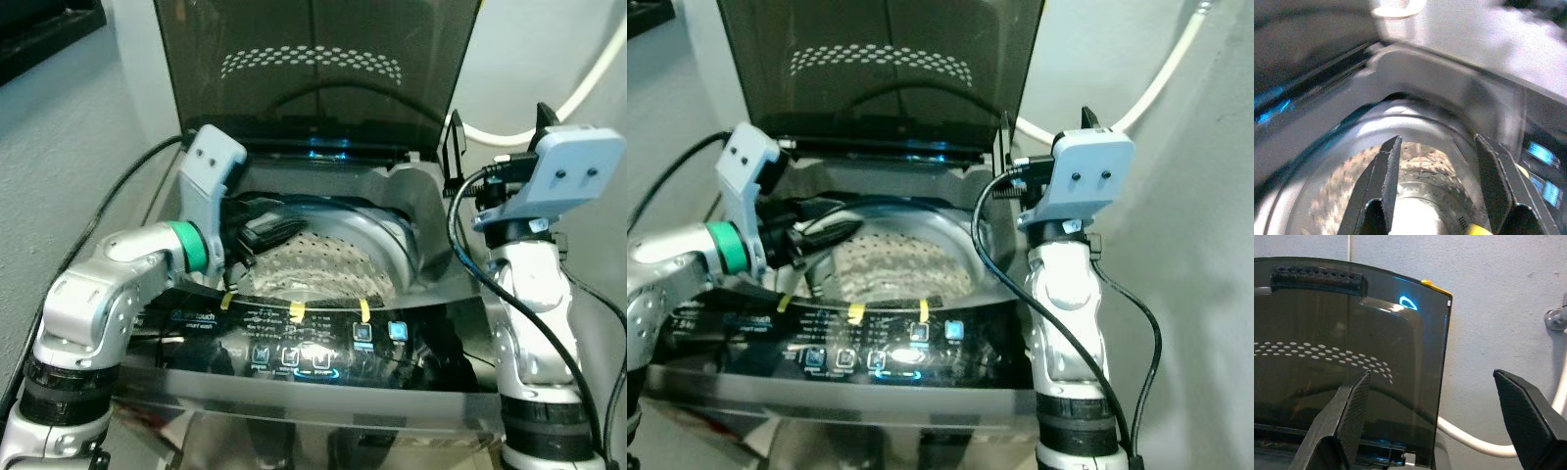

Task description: Clothes washing

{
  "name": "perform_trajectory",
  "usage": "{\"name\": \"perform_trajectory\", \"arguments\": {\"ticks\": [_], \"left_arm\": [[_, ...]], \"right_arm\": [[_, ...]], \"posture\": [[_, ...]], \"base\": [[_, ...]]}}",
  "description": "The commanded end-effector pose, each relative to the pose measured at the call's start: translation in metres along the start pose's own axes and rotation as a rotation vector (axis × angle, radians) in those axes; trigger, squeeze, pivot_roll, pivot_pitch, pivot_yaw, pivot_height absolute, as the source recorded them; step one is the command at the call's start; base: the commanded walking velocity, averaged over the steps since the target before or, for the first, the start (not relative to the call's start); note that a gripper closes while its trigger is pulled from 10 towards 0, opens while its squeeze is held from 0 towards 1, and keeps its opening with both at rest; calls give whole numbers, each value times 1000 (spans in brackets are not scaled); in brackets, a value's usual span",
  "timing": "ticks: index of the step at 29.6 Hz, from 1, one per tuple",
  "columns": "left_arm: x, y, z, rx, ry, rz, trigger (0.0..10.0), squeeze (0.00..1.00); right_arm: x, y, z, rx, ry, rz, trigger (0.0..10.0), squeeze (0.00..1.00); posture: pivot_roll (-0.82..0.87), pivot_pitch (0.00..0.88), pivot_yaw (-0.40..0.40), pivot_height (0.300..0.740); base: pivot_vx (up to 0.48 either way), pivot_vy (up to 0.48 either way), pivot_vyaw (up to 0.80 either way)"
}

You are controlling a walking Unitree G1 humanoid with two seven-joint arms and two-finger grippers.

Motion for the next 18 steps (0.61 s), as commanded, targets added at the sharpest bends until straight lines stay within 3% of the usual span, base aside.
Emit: {"name": "perform_trajectory", "arguments": {"ticks": [1,2,4,6,8,11,12,13,14,15,16,18], "left_arm": [[0,-3,-14,-80,-80,13,10000,0],[1,-14,-13,-213,-72,66,10000,0],[1,-31,-12,-369,-52,152,10000,0],[-5,-36,-17,-419,-54,143,10000,0],[-9,-35,-23,-404,-55,118,10000,0],[-13,-26,-19,-363,3,65,10000,0],[-17,-18,2,-350,147,20,10000,0],[-15,-4,33,-276,351,-55,10000,0],[-15,-4,33,-276,351,-55,10000,0],[-12,2,53,-216,484,-101,10000,0],[-8,11,62,-179,542,-173,10000,0],[-10,31,53,-259,517,-289,10000,0]], "right_arm": [[1,-4,3,-13,15,17,10000,0],[1,-4,6,-19,23,19,10000,0],[2,-5,9,-28,36,22,10000,0],[2,-6,13,-36,47,26,10000,0],[3,-6,15,-43,56,28,10000,0],[2,-6,18,-51,63,27,10000,0],[2,-6,20,-54,66,27,10000,0],[3,-6,21,-56,70,27,10000,0],[3,-6,21,-56,70,27,10000,0],[3,-6,22,-57,73,28,10000,0],[4,-7,23,-58,76,29,10000,0],[5,-8,22,-56,77,34,10000,0]], "posture": [[94,22,88,740],[114,27,72,740],[118,28,69,740],[118,28,69,740],[118,28,69,740],[124,20,65,740],[124,20,65,740],[112,10,63,740],[112,10,63,740],[112,10,63,740],[106,6,65,740],[99,4,60,740]], "base": [[0,0,0],[0,0,0],[0,0,0],[0,0,0],[0,0,0],[0,0,0],[0,0,0],[0,0,0],[0,0,0],[0,0,0],[0,0,0],[0,0,0]]}}
Point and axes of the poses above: a point about 5 cm out from each wrist's last joint towards the gripper, its own x axis pointing back from the gripper into the wrist, its own y axis along the axis of the wrist's last joint, z = x × y, the point moved 4 cm from there along -x, pointing out of the wrist towards the gripper, and after that the axes turned 10 degrees about x, right-handed, at the moved point
